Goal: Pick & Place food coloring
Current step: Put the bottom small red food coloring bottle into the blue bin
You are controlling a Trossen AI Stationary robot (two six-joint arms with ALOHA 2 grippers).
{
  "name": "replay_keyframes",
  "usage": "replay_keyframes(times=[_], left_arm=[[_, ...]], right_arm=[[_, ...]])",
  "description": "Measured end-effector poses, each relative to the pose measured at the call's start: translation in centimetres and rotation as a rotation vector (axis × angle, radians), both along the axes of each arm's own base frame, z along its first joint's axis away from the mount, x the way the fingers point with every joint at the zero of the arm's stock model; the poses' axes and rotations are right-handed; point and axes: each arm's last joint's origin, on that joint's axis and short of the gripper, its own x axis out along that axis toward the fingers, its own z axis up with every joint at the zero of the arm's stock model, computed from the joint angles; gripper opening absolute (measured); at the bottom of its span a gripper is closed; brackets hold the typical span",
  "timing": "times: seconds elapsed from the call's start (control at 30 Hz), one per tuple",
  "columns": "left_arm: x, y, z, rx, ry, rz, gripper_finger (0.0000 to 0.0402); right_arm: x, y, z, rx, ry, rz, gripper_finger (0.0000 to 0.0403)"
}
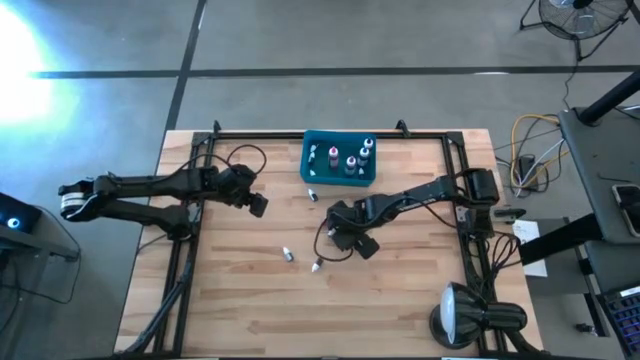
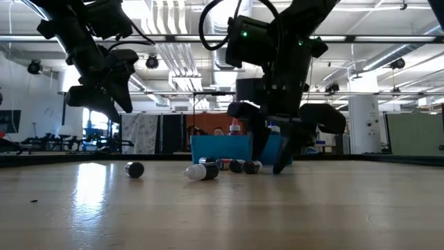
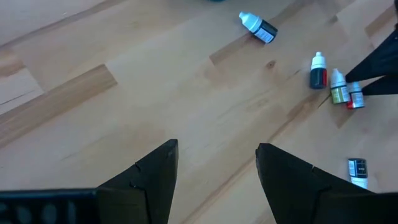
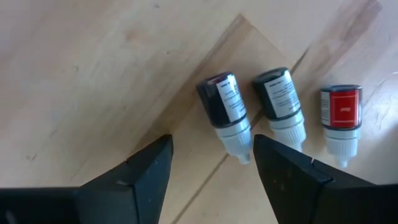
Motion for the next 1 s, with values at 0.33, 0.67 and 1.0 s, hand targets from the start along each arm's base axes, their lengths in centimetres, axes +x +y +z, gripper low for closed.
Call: replay_keyframes(times=[0.33,0.67,1.0], left_arm=[[0.09,-0.02,0.06,-0.004,-0.011,-0.014,0.0192],[0.20,-0.01,0.15,-0.012,-0.029,-0.007,0.0192],[0.20,-0.04,0.14,-0.015,-0.029,-0.007,0.0192]], right_arm=[[0.00,0.03,-0.04,0.012,0.005,-0.024,0.0178],[0.14,0.04,0.08,0.070,0.000,-0.207,0.0128],[0.68,0.05,0.42,0.118,-0.010,-0.350,0.0143]])
